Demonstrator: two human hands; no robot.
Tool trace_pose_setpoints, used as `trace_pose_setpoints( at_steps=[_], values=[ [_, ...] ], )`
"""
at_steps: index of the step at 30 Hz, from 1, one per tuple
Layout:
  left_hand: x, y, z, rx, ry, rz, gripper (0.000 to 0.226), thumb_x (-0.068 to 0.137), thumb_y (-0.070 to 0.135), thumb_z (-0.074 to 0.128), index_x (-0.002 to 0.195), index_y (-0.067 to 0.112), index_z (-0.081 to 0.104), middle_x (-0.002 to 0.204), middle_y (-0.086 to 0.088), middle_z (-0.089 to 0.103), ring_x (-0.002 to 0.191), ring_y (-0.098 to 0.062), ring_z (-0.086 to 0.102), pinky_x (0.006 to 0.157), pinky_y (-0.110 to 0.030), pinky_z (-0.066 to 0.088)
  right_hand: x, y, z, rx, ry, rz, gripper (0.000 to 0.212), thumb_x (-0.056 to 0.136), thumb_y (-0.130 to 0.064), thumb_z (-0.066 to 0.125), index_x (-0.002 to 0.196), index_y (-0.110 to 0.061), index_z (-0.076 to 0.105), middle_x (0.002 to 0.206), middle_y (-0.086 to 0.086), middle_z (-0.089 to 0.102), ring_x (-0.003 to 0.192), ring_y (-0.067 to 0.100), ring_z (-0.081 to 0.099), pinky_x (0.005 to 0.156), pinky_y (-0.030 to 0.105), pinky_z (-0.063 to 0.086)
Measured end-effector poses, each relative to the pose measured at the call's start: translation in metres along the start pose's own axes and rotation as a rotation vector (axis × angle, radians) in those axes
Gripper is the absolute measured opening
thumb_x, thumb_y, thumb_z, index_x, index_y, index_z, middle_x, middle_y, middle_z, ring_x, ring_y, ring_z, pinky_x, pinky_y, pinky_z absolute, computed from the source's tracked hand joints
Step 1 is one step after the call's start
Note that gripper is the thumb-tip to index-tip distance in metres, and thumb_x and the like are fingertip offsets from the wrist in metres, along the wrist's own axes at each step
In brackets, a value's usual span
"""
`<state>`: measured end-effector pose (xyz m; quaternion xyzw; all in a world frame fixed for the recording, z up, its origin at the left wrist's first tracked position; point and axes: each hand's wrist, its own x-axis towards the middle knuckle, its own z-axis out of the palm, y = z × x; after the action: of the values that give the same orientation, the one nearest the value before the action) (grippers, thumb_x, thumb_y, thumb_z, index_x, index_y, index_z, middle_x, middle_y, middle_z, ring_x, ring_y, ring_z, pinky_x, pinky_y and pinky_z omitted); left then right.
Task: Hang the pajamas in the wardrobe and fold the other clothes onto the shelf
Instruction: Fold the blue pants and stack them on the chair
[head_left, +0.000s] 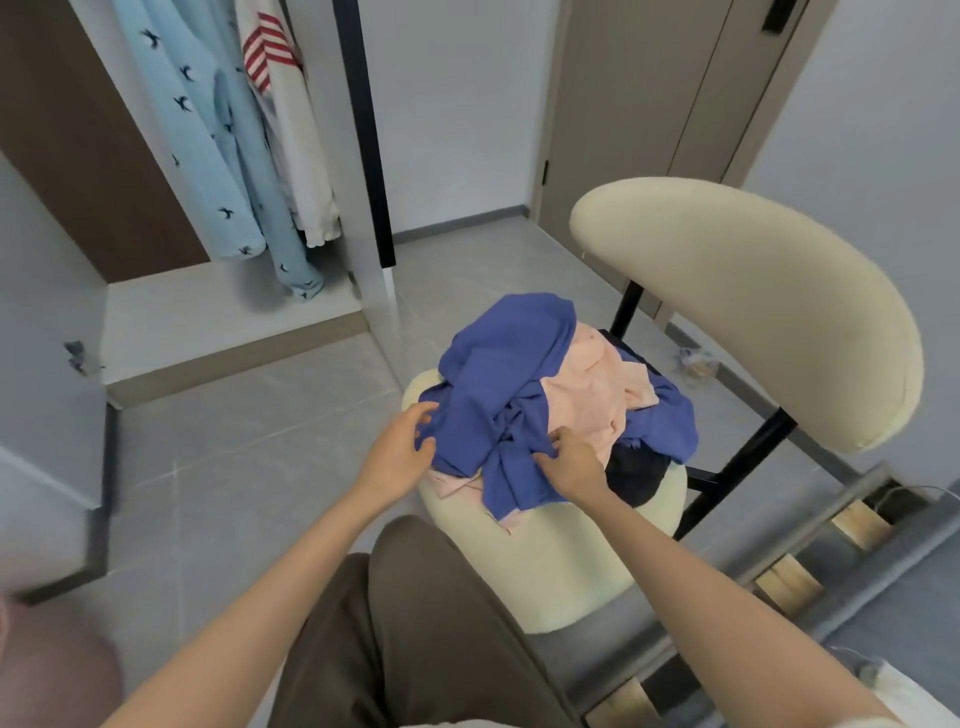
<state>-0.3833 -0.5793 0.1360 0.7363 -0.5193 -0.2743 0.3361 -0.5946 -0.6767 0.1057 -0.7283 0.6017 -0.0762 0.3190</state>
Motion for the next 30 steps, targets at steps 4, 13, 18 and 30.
trace_pose_setpoints(
  at_steps=[4, 13, 18, 30],
  values=[
    [0.006, -0.001, 0.008, 0.021, -0.043, -0.023, 0.055, 0.089, 0.000, 0.053, 0.141, 0.012, 0.036, 0.139, -0.010, 0.045, 0.116, -0.020, 0.050, 0.090, -0.025, 0.039, -0.013, -0.007, -0.016, 0.167, 0.033, -0.212, 0.026, 0.096, -0.013, 0.050, 0.073, -0.004, 0.043, 0.066, 0.011, 0.044, 0.069, 0.022, 0.042, 0.061, 0.032, 0.029],
    [0.011, 0.045, 0.036, 0.189, -0.094, 0.065, 0.100, 0.071, 0.036, 0.077, 0.148, 0.039, 0.013, 0.157, -0.001, 0.010, 0.144, -0.026, 0.011, 0.113, -0.051, 0.019, -0.067, -0.043, -0.100, 0.827, 0.075, -0.338, 0.016, 0.100, -0.008, 0.039, 0.100, 0.005, 0.049, 0.088, 0.009, 0.053, 0.080, 0.012, 0.050, 0.067, 0.016, 0.045],
    [0.013, 0.056, 0.045, 0.140, 0.000, 0.173, 0.027, 0.084, 0.018, 0.054, 0.106, 0.033, 0.056, 0.122, 0.006, 0.058, 0.114, -0.025, 0.051, 0.094, -0.044, 0.041, -0.084, -0.047, -0.122, 0.807, 0.185, -0.374, 0.014, 0.101, -0.010, 0.037, 0.097, -0.002, 0.049, 0.082, 0.006, 0.058, 0.072, 0.009, 0.053, 0.063, 0.017, 0.044],
    [0.009, 0.075, 0.014, -0.307, -0.006, 0.142, 0.022, 0.087, 0.003, 0.055, 0.082, 0.023, 0.064, 0.080, 0.011, 0.065, 0.073, 0.003, 0.060, 0.067, -0.011, 0.045, -0.072, -0.014, -0.089, 0.034, 0.090, -0.374, 0.067, 0.081, -0.029, 0.069, 0.138, -0.026, 0.035, 0.137, -0.012, 0.033, 0.124, 0.012, 0.024, 0.099, 0.028, 0.023]
  ],
)
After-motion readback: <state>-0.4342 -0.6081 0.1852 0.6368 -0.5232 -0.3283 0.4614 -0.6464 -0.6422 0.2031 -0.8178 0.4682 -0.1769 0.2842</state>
